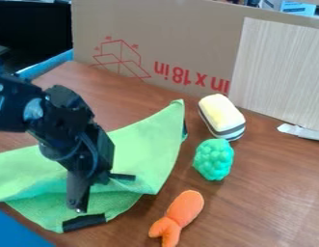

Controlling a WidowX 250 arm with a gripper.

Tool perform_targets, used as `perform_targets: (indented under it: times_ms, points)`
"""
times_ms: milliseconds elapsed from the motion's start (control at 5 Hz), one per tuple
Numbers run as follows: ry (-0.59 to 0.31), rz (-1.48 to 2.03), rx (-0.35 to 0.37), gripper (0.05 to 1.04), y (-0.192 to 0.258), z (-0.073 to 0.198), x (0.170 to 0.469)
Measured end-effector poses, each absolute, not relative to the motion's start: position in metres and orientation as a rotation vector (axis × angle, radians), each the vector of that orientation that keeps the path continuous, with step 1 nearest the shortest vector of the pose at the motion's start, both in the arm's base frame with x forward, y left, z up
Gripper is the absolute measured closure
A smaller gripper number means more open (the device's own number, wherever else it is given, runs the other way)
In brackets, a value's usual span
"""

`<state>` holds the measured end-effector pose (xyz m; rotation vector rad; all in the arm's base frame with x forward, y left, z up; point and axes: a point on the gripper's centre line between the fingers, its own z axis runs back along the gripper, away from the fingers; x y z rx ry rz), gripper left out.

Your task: Fold the cloth from top left to bottom right

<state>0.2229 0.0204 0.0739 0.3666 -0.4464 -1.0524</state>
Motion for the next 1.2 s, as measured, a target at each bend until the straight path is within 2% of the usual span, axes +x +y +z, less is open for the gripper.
perform_targets:
  times_ms: [200, 400, 600, 800, 1000, 1200]
  points:
    - [-0.450, -1.073, 0.377, 1.008, 0.012, 0.073, 0.215]
    - [-0.447, -1.069, 0.366, 0.857, 0.010, 0.070, 0.209]
    - [-0.440, -1.066, 0.334, 0.592, 0.007, 0.069, 0.205]
    - [-0.441, -1.069, 0.331, 0.282, 0.007, 0.071, 0.206]
    - [-0.437, -1.064, 0.325, 0.082, 0.007, 0.072, 0.210]
    - [-0.428, -1.055, 0.318, 0.081, 0.007, 0.069, 0.209]
